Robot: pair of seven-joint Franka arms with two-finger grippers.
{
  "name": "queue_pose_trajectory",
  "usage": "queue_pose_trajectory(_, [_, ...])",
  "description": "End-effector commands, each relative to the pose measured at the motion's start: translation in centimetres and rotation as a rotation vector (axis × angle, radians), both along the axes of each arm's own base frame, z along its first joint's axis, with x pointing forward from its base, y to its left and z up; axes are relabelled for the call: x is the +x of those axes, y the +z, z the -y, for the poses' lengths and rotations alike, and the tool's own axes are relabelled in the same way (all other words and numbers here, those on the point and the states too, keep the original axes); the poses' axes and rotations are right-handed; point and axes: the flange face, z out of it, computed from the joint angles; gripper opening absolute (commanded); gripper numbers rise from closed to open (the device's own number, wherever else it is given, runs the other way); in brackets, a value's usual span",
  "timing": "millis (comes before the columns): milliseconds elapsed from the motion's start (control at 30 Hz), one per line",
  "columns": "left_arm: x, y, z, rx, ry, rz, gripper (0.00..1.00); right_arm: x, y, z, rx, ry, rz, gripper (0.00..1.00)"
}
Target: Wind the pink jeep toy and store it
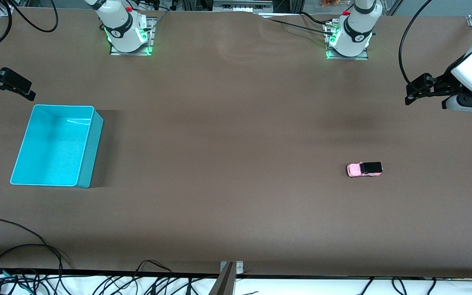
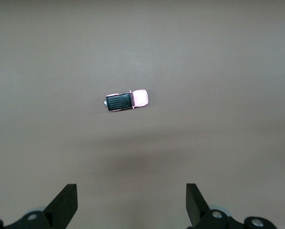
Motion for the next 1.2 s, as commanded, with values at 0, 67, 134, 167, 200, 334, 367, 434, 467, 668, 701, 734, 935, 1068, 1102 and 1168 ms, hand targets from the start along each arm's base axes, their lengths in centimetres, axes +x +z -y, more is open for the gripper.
queue_pose_trajectory(0, [0.3,0.6,0.5,0.012,0.018,-0.002,1.0,-0.1,0.6,-0.1,0.013,0.002,-0.006,1.0])
queue_pose_trajectory(67, [0.3,0.5,0.4,0.012,0.022,-0.005,1.0,-0.1,0.6,-0.1,0.013,0.002,-0.006,1.0])
queue_pose_trajectory(134, [0.3,0.2,0.3,0.013,0.021,-0.012,1.0,-0.1,0.6,-0.2,0.013,0.002,-0.007,1.0])
queue_pose_trajectory(167, [0.3,0.2,0.2,0.013,0.025,-0.012,1.0,-0.1,0.6,-0.2,0.013,0.002,-0.007,1.0])
queue_pose_trajectory(200, [0.3,0.1,0.2,0.013,0.025,-0.015,1.0,-0.1,0.6,-0.2,0.013,0.002,-0.007,1.0])
queue_pose_trajectory(334, [0.5,0.0,0.2,0.013,0.026,-0.018,1.0,-0.1,0.6,-0.1,0.012,0.003,-0.007,1.0])
queue_pose_trajectory(367, [0.5,0.0,0.2,0.011,0.026,-0.018,1.0,0.0,0.5,-0.1,0.013,0.003,-0.007,1.0])
queue_pose_trajectory(434, [0.5,0.1,-0.1,0.011,0.032,-0.016,1.0,0.0,0.5,-0.1,0.013,0.003,-0.007,1.0])
queue_pose_trajectory(467, [0.5,0.1,-0.2,0.011,0.034,-0.016,1.0,0.0,0.5,-0.1,0.013,0.003,-0.007,1.0])
queue_pose_trajectory(668, [0.6,0.2,-0.6,0.011,0.04,-0.013,1.0,-0.1,0.6,-0.1,0.012,0.001,-0.006,1.0])
queue_pose_trajectory(701, [0.6,0.2,-0.5,0.011,0.038,-0.013,1.0,0.0,0.5,-0.1,0.012,0.001,-0.007,1.0])
queue_pose_trajectory(734, [0.6,0.2,-0.4,0.011,0.037,-0.013,1.0,0.0,0.5,-0.2,0.013,0.002,-0.007,1.0])
queue_pose_trajectory(935, [0.6,0.1,-0.3,0.013,0.037,-0.015,1.0,-0.1,0.5,-0.2,0.013,-0.006,-0.007,1.0])
queue_pose_trajectory(1068, [0.6,0.2,-0.4,0.013,0.04,-0.013,1.0,-0.1,0.5,-0.2,0.013,-0.003,-0.007,1.0])
queue_pose_trajectory(1102, [0.6,0.2,-0.5,0.013,0.041,-0.013,1.0,-0.1,0.5,-0.2,0.013,-0.003,-0.007,1.0])
queue_pose_trajectory(1168, [0.6,0.2,-0.4,0.014,0.046,-0.012,1.0,-0.1,0.5,-0.2,0.013,0.0,-0.01,1.0])
